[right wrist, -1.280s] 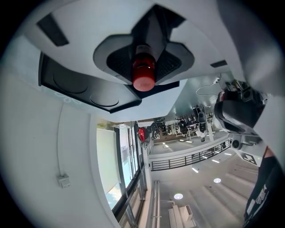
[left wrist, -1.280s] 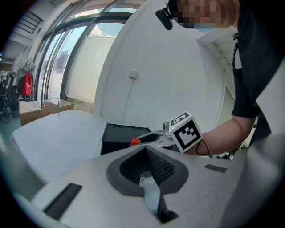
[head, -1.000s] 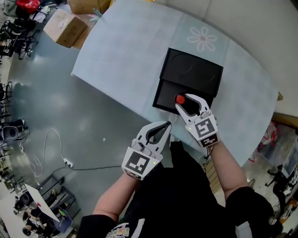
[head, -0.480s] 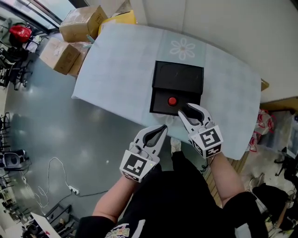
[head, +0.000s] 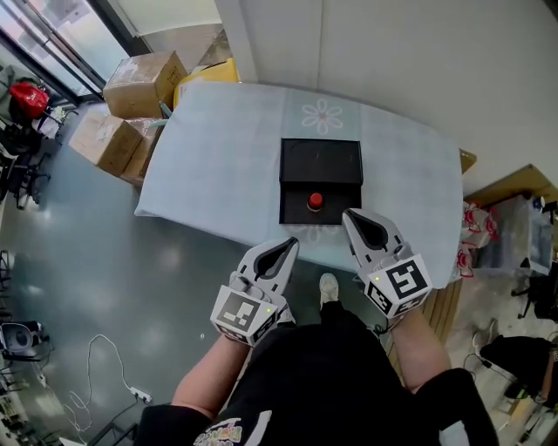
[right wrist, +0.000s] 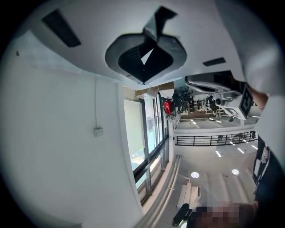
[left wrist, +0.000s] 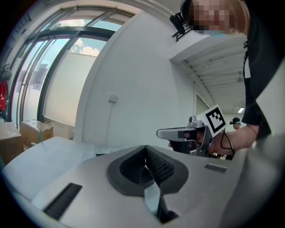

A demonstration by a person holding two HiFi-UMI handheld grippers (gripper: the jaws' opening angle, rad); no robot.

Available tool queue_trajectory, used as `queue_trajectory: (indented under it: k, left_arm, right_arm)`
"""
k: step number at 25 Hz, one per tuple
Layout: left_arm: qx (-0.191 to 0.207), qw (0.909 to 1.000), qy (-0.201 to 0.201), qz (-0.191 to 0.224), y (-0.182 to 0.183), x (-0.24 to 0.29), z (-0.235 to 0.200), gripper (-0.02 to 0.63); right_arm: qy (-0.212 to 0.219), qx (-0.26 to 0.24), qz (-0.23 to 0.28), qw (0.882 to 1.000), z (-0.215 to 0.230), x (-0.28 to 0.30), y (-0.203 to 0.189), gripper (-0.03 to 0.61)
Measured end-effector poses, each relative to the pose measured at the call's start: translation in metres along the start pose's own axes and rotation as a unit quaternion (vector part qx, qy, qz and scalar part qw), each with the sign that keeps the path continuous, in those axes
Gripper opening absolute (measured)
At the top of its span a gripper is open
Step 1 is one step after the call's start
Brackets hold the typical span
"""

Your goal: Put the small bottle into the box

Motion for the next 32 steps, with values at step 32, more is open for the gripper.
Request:
queue_trajectory:
  k: [32]
  left_arm:
    - [-0.006,0.9962,-0.085,-0.014,-0.006,-0.053,0.011,0.008]
  right_arm:
    - [-0.058,0.018,-0.015,0.998,-0.100,-0.052,-0.020,0.009]
Point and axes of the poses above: the fingertips, and each gripper's own axes: x forward along the fingers, z to its right, y out of its top, the point moved 4 cm from there along -x, backward along the fingers, and after that the axes turned 13 degrees about z, right-handed, at the moved point
